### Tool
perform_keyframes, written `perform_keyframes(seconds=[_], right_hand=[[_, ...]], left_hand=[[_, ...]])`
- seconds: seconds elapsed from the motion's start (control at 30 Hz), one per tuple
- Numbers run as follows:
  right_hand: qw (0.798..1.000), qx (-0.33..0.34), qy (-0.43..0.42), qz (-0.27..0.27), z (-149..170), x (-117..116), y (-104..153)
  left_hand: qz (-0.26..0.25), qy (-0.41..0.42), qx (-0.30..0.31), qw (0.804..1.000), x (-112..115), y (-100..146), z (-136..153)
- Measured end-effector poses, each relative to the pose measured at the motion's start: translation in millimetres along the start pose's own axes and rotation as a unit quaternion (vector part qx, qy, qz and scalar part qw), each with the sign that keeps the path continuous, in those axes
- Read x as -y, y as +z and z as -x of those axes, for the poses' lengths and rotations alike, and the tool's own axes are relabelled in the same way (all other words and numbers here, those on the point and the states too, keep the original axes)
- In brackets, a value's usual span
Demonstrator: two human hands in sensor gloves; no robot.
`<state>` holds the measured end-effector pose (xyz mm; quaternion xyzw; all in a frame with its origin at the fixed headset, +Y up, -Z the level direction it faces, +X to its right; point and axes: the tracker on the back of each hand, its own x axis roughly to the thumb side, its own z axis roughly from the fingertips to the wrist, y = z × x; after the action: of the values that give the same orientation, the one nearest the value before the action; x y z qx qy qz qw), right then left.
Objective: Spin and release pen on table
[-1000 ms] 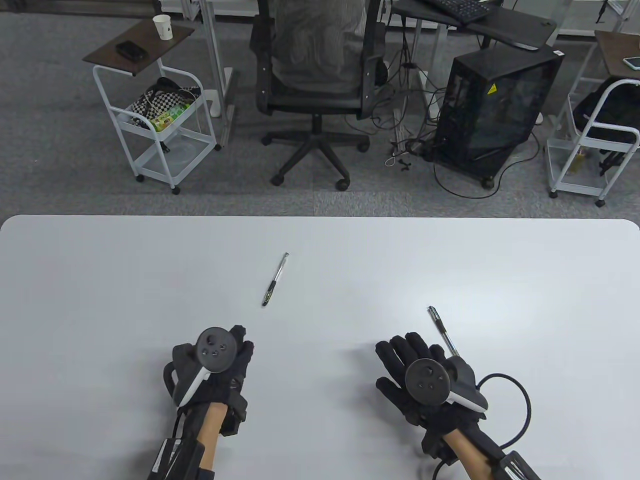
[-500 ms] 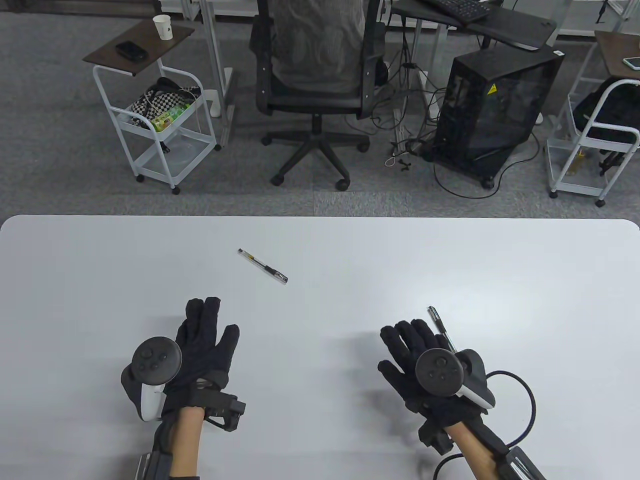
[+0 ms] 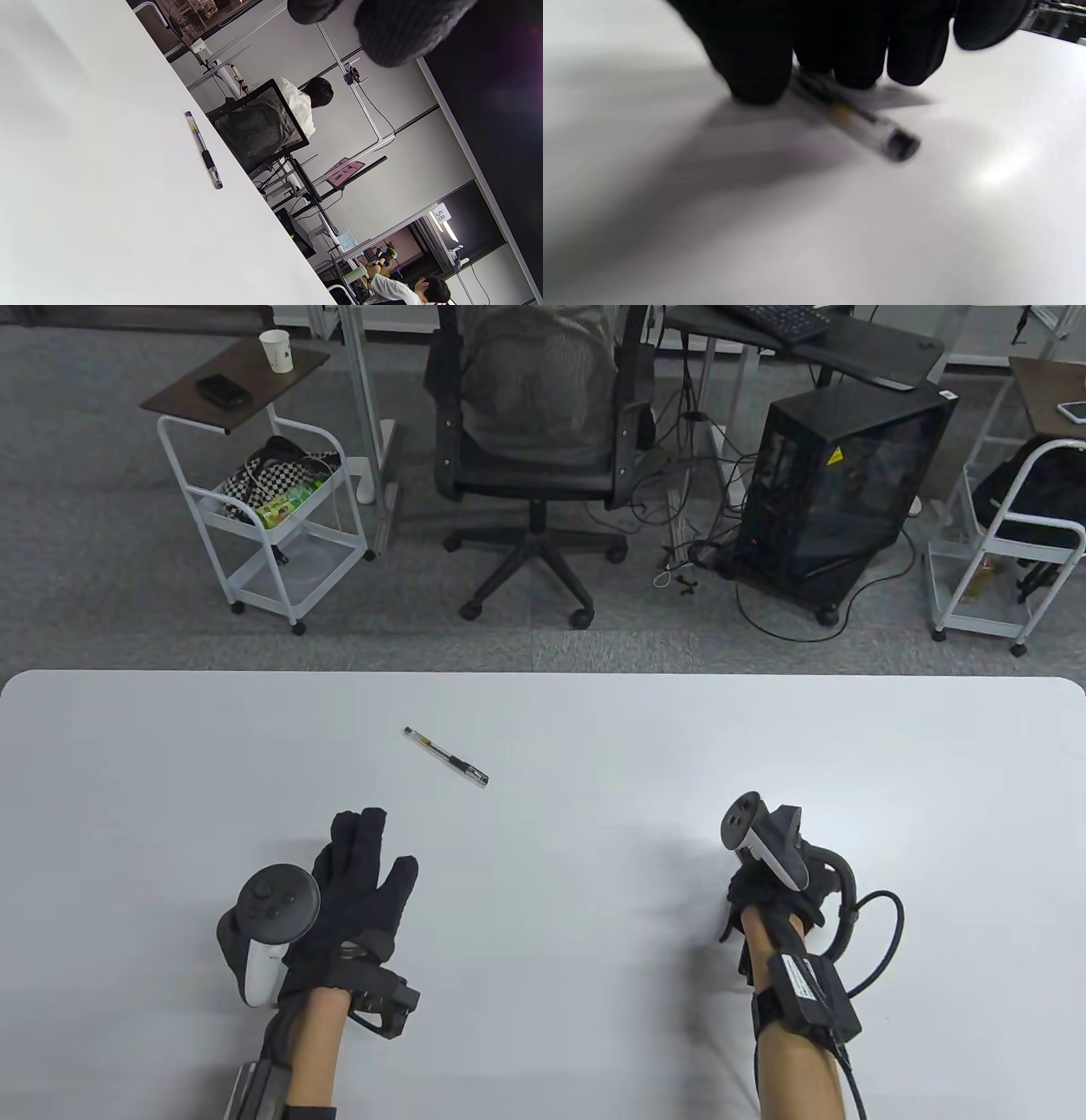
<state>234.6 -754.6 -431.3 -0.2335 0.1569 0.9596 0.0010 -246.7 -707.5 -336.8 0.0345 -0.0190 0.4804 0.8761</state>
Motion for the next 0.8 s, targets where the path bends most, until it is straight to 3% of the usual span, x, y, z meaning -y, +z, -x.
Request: perform_keyframes(seconds=[0.03, 0.13, 0.37, 0.43, 0.6, 0.8], right_hand=[[0.999, 0.017, -0.02, 0.047, -2.9, -3.4, -1.2], [0.991, 0.061, 0.074, 0.093, -12.2, -4.5, 3.9], [0.981, 0.158, 0.05, 0.099, -19.9, -3.2, 26.9], [0.962, 0.238, 0.052, 0.124, -35.8, 2.2, 45.0], [0.916, 0.361, 0.065, 0.163, -79.3, 13.7, 93.4], [0.888, 0.426, 0.095, 0.142, -109.6, -0.7, 110.2]], left_hand=[[-0.001, 0.001, -0.001, 1.0, -0.4, -0.3, 0.8], [-0.002, 0.01, -0.01, 1.0, -1.4, 0.3, 4.7], [0.002, 0.009, -0.028, 1.0, -0.6, 4.2, 11.9], [0.006, 0.004, -0.029, 1.0, 0.8, 4.4, 11.8], [0.013, -0.005, -0.028, 1.0, 3.2, 3.7, 10.1], [0.016, -0.011, -0.032, 0.999, 2.8, 3.4, 11.0]])
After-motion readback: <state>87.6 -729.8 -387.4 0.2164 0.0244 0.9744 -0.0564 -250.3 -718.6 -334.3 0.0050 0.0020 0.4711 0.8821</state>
